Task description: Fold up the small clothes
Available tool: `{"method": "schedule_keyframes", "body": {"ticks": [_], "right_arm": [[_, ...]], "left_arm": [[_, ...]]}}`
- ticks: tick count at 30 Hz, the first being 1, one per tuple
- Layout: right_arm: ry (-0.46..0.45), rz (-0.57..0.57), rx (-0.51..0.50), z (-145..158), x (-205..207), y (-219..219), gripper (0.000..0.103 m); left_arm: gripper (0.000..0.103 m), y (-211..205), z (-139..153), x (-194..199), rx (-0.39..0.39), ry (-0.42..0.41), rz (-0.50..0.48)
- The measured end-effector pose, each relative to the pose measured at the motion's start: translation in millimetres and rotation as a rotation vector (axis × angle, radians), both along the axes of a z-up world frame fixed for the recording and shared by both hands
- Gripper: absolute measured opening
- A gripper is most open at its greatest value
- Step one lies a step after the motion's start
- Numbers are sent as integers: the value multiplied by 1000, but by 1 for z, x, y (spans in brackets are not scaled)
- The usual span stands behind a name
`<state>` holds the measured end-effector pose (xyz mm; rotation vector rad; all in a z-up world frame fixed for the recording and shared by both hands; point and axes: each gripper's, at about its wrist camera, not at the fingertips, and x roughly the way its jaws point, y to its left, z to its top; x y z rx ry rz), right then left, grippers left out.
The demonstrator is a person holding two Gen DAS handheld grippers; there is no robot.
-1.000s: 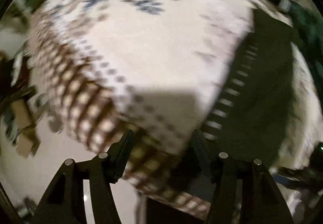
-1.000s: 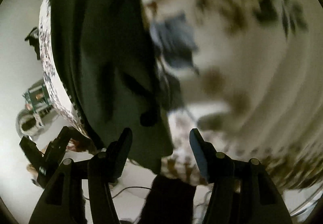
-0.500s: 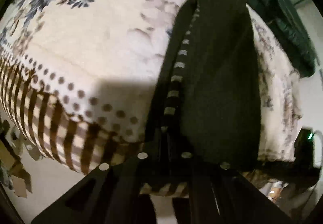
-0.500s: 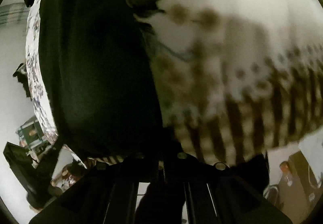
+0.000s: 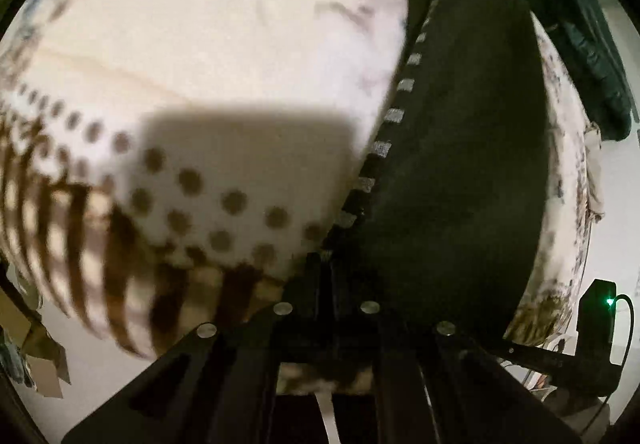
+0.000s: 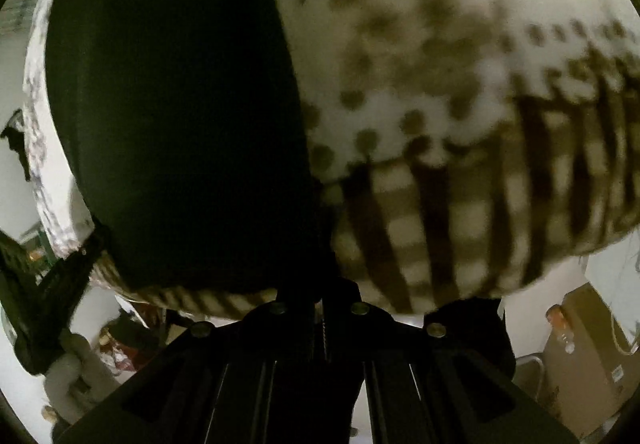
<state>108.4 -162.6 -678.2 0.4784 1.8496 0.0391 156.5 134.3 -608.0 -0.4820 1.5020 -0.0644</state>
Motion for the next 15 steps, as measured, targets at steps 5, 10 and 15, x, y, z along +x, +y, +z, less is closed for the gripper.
{"method": "schedule_keyframes", "body": {"ticks": [5,10,15], "right_arm": [[59,107,5,-2,25,16,10],[-26,44,81,54,58,2,75],[-132,-45,149,99,132,-17,75]], "left_arm": [[8,9,9,5,-89,43,18],[57,32,61,28,-139,-44,68],[64,43,99,111,-226,-224,139]]}}
